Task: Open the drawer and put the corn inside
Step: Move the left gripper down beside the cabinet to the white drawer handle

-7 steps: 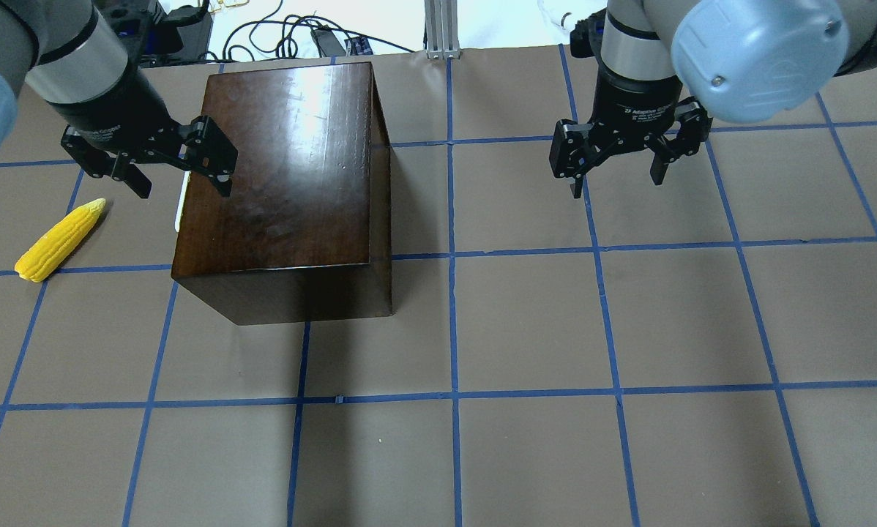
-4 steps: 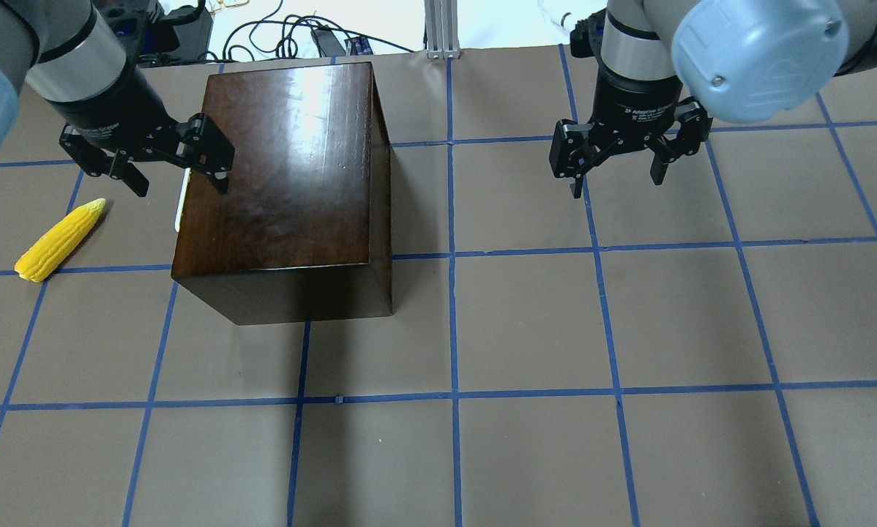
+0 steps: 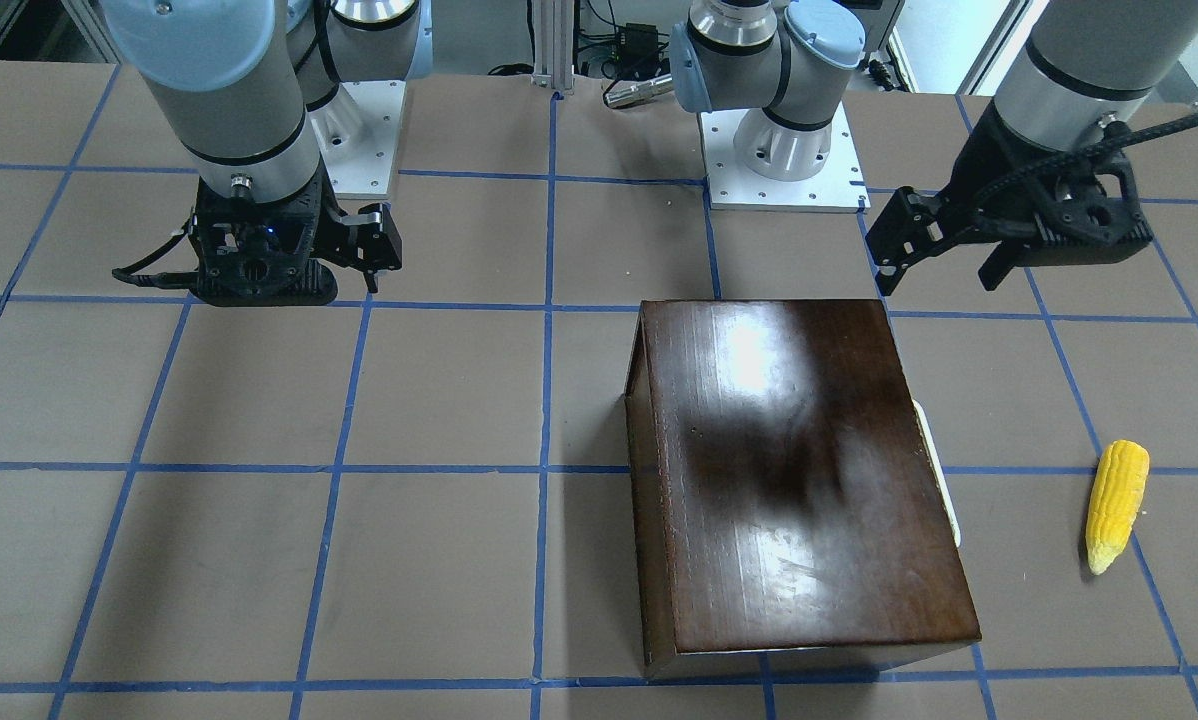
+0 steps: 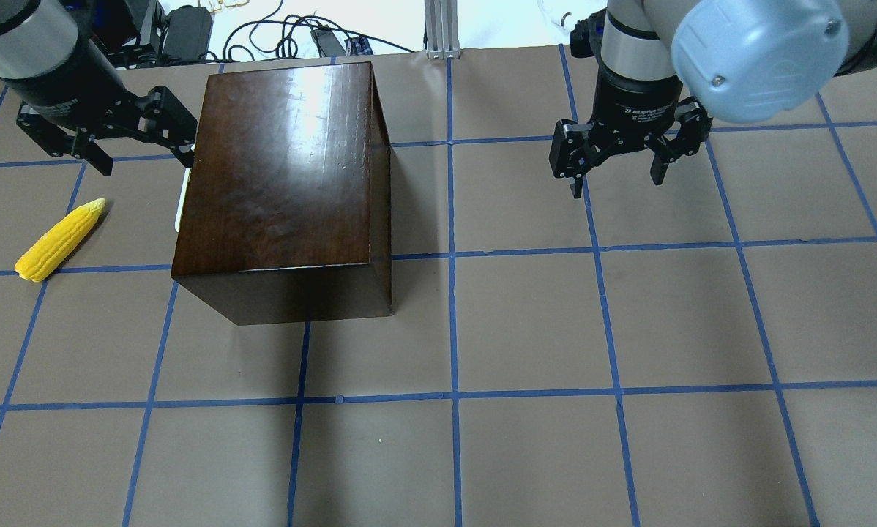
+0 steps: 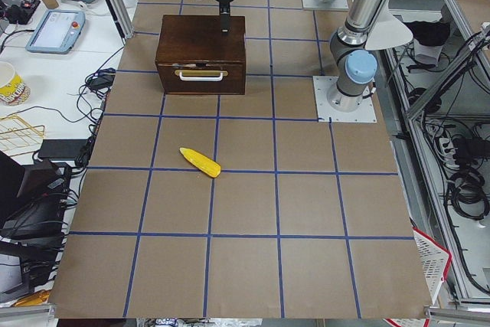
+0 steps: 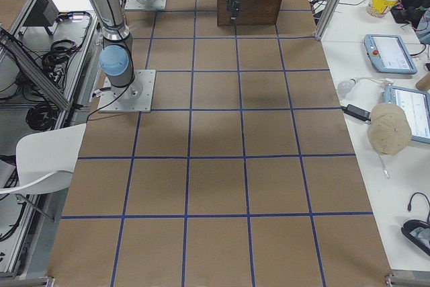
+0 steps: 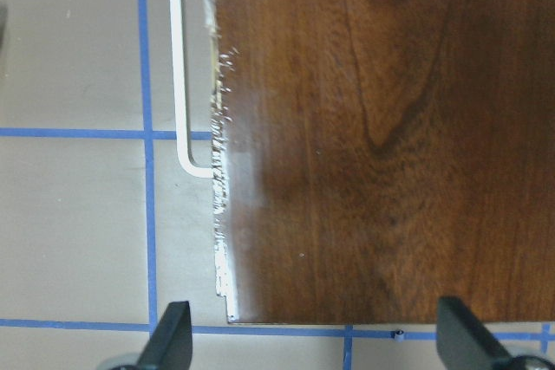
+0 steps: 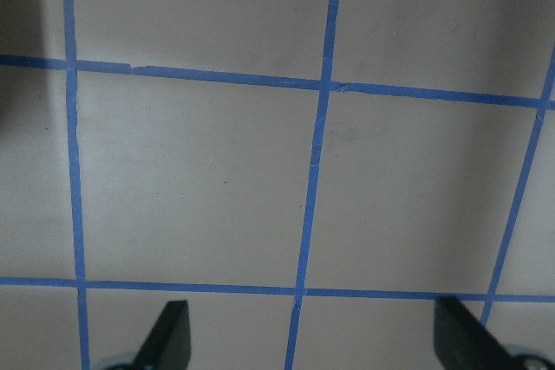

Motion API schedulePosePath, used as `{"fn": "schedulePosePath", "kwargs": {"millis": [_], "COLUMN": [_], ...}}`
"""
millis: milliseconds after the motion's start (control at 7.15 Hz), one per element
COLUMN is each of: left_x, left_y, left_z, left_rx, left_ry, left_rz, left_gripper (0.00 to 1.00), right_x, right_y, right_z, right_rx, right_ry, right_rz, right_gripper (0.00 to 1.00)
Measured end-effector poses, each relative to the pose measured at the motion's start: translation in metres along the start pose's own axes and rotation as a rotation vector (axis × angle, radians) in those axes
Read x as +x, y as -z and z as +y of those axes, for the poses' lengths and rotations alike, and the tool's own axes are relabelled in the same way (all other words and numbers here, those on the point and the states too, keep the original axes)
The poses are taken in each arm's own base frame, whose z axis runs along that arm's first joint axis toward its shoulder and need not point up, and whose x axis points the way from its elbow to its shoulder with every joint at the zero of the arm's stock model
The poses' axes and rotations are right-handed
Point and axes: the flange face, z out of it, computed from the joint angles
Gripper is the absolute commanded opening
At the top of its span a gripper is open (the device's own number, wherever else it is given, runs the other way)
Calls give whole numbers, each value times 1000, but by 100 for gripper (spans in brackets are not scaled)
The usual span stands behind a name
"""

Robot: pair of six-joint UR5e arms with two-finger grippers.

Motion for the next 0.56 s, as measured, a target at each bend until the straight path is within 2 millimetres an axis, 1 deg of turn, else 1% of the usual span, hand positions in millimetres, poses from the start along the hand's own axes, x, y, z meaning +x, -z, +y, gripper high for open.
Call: {"fn": "schedulePosePath", "kwargs": {"millis": [140,280,559], "left_x": [-17,-37,-85], "left_y": [5,5,-7], "left_z": [-7,-13,-25], "left_rx": [10,11,0], "left_ry": [28,52,50], "left_rz": [5,17,58], "left_gripper": [100,100,100], "right_x": [0,0,0], "right_y": [0,0,0], "right_z": [0,0,0], "right_rx": [0,0,0], "right_ry": [0,0,0], "right_rz": [0,0,0], "right_gripper": [100,100,100]}}
